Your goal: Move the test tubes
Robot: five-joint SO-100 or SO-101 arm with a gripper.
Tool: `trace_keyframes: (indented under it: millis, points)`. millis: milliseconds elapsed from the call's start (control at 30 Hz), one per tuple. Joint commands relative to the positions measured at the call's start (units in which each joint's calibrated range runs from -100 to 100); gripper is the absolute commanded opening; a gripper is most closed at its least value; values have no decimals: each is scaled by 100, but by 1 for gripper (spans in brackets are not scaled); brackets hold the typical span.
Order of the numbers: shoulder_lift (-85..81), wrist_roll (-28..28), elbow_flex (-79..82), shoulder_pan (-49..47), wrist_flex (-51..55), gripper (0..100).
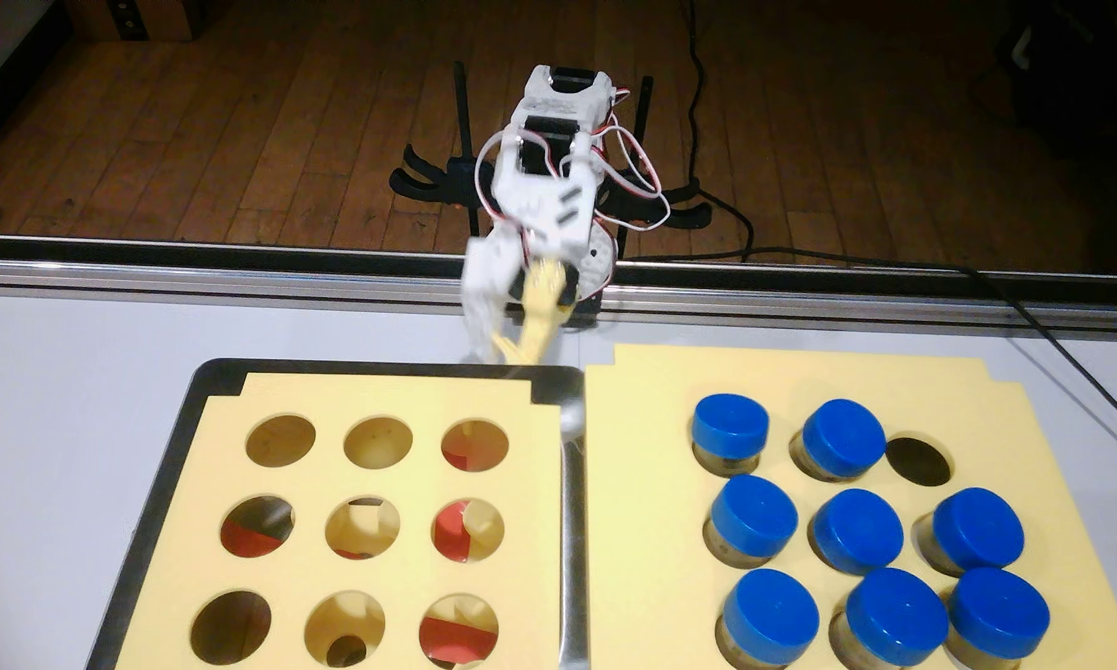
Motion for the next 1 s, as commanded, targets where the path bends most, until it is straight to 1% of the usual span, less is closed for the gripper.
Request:
trace_keyframes:
  millis: [0, 967]
  points:
    - [-40, -17, 75, -49, 1405, 2]
    - [3, -17, 66, -41, 1424, 2]
